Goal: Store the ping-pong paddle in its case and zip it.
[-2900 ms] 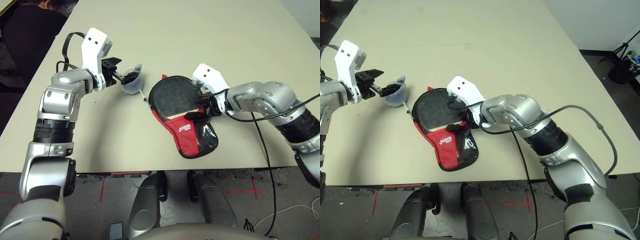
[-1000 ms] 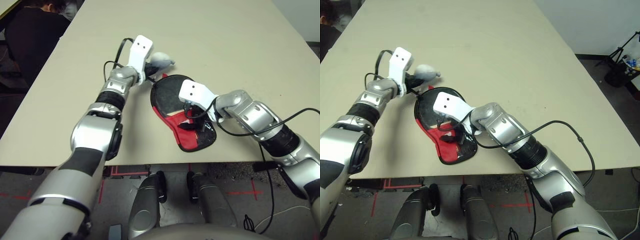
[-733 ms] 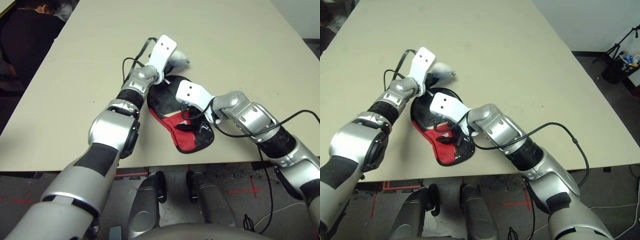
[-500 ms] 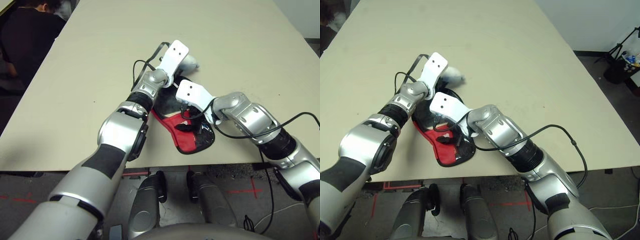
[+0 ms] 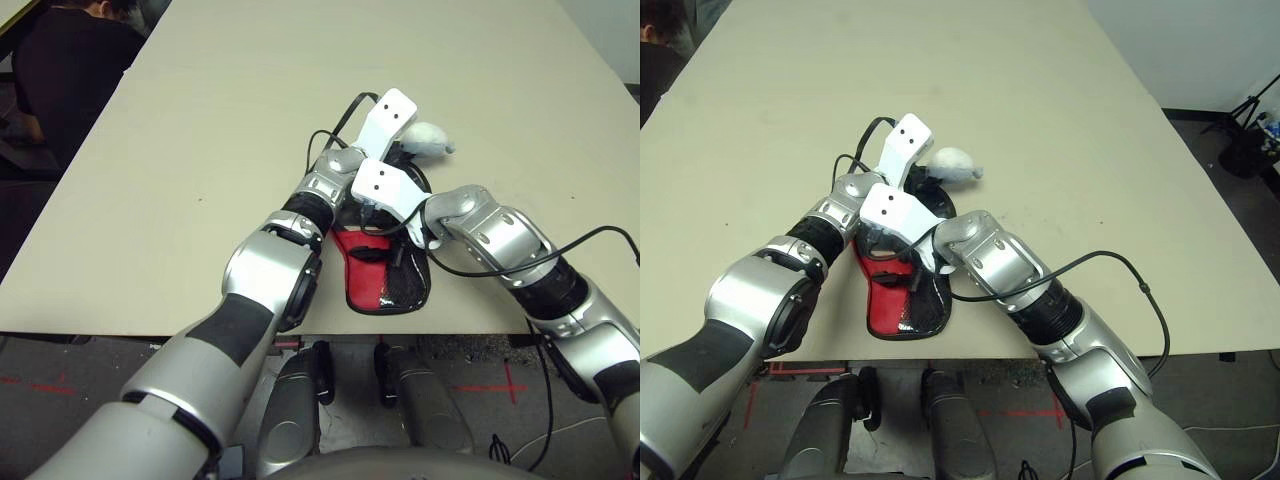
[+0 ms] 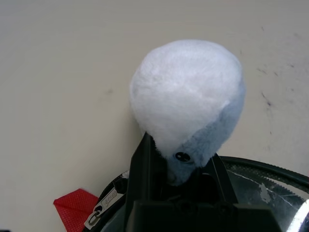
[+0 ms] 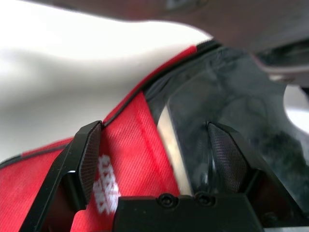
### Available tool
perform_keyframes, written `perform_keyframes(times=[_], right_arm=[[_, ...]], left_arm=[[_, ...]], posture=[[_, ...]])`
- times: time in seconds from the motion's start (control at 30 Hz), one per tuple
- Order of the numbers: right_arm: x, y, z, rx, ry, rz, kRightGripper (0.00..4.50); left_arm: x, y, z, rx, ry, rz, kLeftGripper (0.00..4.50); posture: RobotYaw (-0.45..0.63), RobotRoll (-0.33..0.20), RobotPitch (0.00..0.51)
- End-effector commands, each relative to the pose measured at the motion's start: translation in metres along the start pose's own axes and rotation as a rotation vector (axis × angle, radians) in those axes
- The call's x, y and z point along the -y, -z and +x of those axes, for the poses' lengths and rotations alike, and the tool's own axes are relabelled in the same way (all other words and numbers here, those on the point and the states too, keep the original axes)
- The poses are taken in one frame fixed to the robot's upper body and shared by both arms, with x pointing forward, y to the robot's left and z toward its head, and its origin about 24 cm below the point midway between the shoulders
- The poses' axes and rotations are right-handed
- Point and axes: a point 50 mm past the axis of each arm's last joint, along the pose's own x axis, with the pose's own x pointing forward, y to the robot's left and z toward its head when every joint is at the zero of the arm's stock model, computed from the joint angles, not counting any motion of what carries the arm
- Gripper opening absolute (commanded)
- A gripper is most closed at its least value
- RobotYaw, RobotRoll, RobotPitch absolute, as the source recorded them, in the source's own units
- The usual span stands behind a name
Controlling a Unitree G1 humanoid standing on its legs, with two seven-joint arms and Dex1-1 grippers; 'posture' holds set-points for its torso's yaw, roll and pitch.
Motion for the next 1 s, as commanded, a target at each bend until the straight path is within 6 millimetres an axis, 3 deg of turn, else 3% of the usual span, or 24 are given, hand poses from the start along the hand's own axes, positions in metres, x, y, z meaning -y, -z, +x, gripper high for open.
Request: perform_keyframes(times=[0.03,0.13,0.43,0.6,0.7,1.0], right_arm=[[-0.002,0.017,0.012,-0.062,-0.037,0.061,4.5],[-0.001,0.018,0.003,-0.056,-0.046,0.068,4.5],[-0.014,0.026,-0.054,-0.075,-0.157,0.139,4.5],[-0.011,0.029,-0.069,-0.079,-0.155,0.193,4.5],[0.001,0.024,-0.077,-0.042,-0.116,0.225,4.5],[0.082,0.002,-0.108,0.025,0.286,0.208,4.5]], left_arm=[[0.002,0.005,-0.001,0.011,0.018,-0.033,0.43],[-0.008,0.006,-0.008,0.008,-0.012,-0.034,1.44],[-0.038,-0.012,-0.027,0.087,-0.054,-0.088,4.4],[-0.041,-0.019,-0.029,0.12,-0.029,-0.109,4.46],[-0.042,-0.024,-0.029,0.141,-0.027,-0.123,4.46],[-0.05,-0.036,-0.036,0.107,0.016,-0.078,4.46]], posture=[[-0.16,0.0,0.225],[-0.15,0.0,0.223],[-0.13,0.0,0.221],[-0.14,0.0,0.225],[-0.14,0.0,0.223],[-0.13,0.0,0.222]])
